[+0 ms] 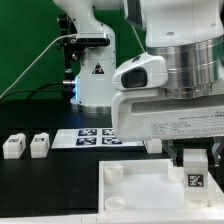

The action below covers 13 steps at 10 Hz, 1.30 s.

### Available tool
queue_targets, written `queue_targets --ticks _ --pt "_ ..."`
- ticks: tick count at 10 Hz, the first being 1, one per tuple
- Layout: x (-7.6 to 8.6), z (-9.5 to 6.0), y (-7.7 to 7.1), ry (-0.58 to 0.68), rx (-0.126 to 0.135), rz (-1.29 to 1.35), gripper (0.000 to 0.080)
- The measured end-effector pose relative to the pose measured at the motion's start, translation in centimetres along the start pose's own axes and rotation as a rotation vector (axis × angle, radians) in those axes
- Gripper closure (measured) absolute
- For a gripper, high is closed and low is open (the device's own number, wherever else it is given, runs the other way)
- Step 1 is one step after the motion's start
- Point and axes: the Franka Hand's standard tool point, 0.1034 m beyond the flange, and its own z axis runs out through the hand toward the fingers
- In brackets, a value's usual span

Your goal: Assemble one leg

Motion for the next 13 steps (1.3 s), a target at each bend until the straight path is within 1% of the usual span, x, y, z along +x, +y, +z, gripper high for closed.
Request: queue_targets --ticks 1,2,3,4,5,6,7,10,11,12,13 --pt "-0.08 0.13 -0.02 0.006 0.001 0.138 0.0504" --pt "-0.41 0.18 0.04 0.042 0.008 0.324 0.0504" --pt "-0.76 0.17 -0.02 0.065 0.015 0.452 0.0504" --pt "-0.83 0.21 -0.06 0.074 0.02 0.62 0.0504" --pt "-0.77 0.23 0.02 0.079 0.037 0.759 0.0504" --pt "-0.86 0.25 0.12 0.075 0.062 0.891 0.0504" --pt "-0.81 0.25 0.17 0.061 0.077 1.013 0.0504" --pt "-0.83 0.29 0.19 0.061 0.075 0.988 0.0504" --pt "-0.82 0.36 0.22 0.066 0.069 0.898 0.0343" --pt "-0.78 0.53 0.12 0.075 0.057 0.668 0.0221" --pt "-0.78 0.53 -0.06 0.083 0.048 0.487 0.0221"
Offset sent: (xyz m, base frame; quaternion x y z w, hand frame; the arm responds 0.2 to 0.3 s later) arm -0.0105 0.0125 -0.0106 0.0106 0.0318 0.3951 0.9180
